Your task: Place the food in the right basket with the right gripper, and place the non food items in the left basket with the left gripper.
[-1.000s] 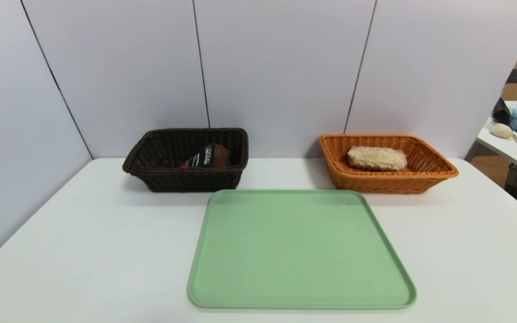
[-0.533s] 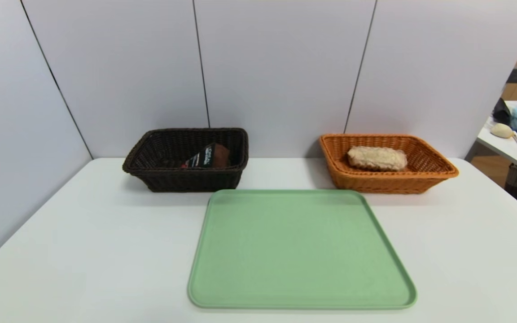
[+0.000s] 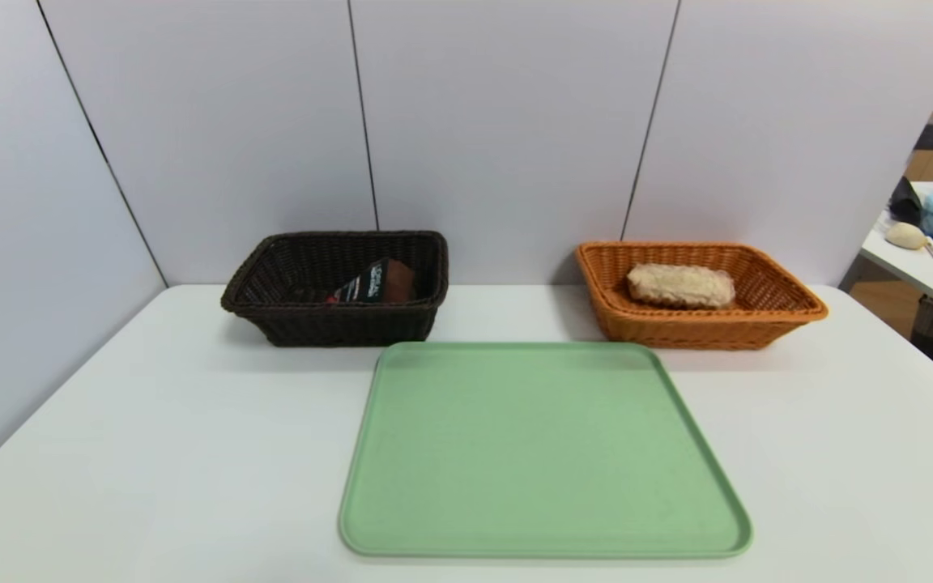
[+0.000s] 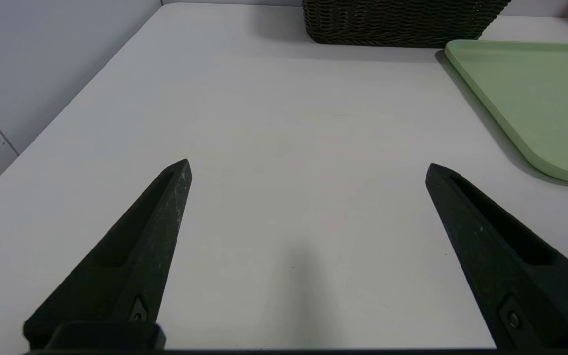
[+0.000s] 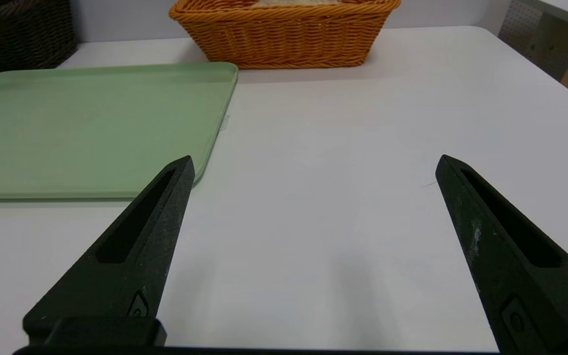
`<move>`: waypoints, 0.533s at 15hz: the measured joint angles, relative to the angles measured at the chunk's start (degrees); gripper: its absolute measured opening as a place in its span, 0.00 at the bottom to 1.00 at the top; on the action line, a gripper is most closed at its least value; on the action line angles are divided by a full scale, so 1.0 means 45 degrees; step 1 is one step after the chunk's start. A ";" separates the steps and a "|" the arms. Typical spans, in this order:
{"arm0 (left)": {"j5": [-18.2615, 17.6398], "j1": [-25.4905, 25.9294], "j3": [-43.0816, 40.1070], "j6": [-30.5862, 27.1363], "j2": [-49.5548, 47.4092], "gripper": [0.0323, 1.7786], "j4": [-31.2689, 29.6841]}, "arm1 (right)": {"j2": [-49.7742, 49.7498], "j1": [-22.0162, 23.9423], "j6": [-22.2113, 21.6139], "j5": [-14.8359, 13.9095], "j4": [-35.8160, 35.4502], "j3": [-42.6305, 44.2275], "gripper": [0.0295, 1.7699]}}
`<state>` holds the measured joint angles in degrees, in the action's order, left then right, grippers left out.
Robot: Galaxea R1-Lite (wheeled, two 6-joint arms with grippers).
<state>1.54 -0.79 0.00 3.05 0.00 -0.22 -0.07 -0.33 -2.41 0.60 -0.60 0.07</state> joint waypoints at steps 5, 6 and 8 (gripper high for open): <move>0.0005 0.0000 0.0000 0.0000 0.0000 0.95 0.0000 | 0.0000 0.0000 0.0103 0.0005 0.0000 -0.0011 0.96; 0.0005 0.0000 0.0000 0.0000 0.0000 0.95 0.0000 | 0.0000 0.0000 0.0108 0.0000 0.0000 -0.0011 0.96; 0.0000 0.0000 0.0000 0.0000 0.0000 0.95 0.0000 | 0.0000 0.0000 0.0133 0.0014 0.0000 -0.0016 0.96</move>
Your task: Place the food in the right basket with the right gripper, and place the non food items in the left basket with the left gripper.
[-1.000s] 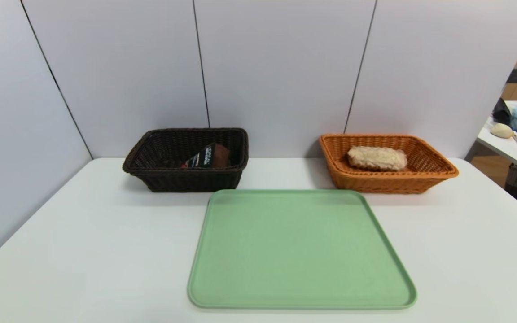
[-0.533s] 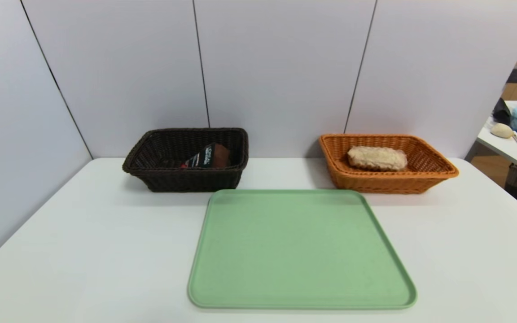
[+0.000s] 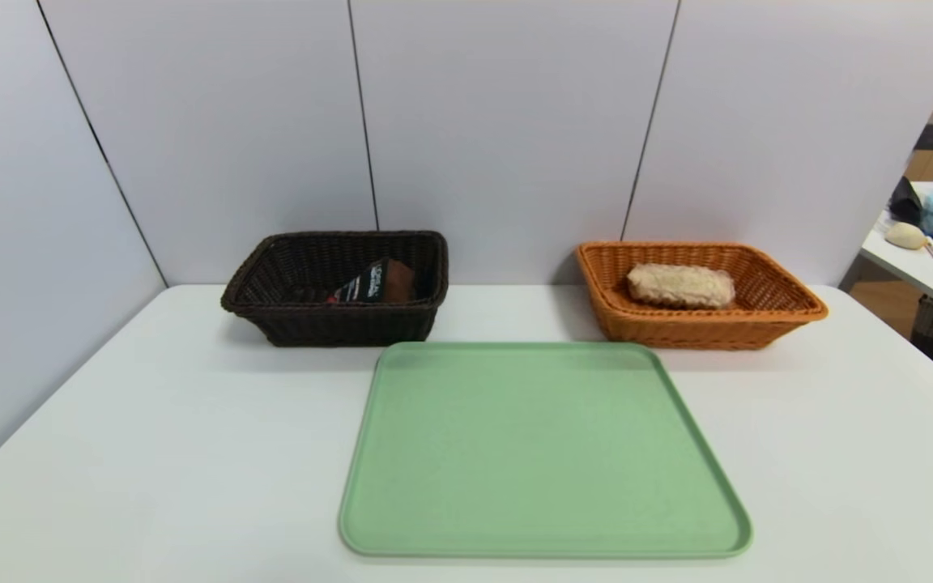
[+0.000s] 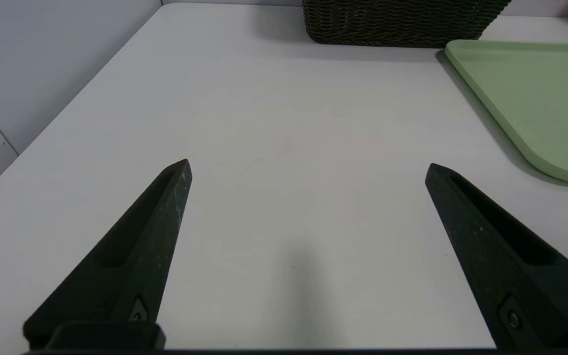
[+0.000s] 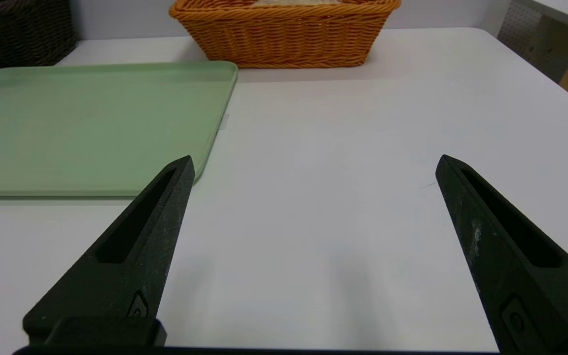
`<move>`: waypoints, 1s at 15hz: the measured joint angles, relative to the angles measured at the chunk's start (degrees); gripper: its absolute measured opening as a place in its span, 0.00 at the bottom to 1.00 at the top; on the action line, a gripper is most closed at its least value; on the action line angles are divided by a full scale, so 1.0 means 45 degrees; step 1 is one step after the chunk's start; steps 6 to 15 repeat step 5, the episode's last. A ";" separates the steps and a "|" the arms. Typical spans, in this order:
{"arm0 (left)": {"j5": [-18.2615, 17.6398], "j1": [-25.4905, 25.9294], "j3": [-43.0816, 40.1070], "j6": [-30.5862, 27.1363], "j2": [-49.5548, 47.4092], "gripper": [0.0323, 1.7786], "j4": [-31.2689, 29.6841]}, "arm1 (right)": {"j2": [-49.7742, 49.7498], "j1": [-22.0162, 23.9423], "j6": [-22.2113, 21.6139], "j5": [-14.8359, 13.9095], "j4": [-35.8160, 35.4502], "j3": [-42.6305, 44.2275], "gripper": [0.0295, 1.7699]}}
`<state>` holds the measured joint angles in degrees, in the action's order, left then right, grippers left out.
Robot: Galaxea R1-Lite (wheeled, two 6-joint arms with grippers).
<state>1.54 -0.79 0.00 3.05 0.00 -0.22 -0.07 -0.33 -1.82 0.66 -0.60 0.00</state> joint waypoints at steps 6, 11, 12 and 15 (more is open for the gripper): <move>0.0000 0.0000 0.0000 0.0000 0.0000 0.95 -0.0005 | 0.0000 0.0005 -0.0098 -0.0100 0.0000 0.0000 0.96; 0.0000 0.0000 0.0000 0.0000 0.0000 0.95 -0.0005 | 0.0000 0.0005 -0.0098 -0.0100 0.0000 0.0000 0.96; 0.0000 0.0000 0.0000 0.0000 0.0000 0.95 -0.0005 | 0.0000 0.0005 -0.0098 -0.0100 0.0000 0.0000 0.96; 0.0000 0.0000 0.0000 0.0000 0.0000 0.95 -0.0005 | 0.0000 0.0005 -0.0098 -0.0100 0.0000 0.0000 0.96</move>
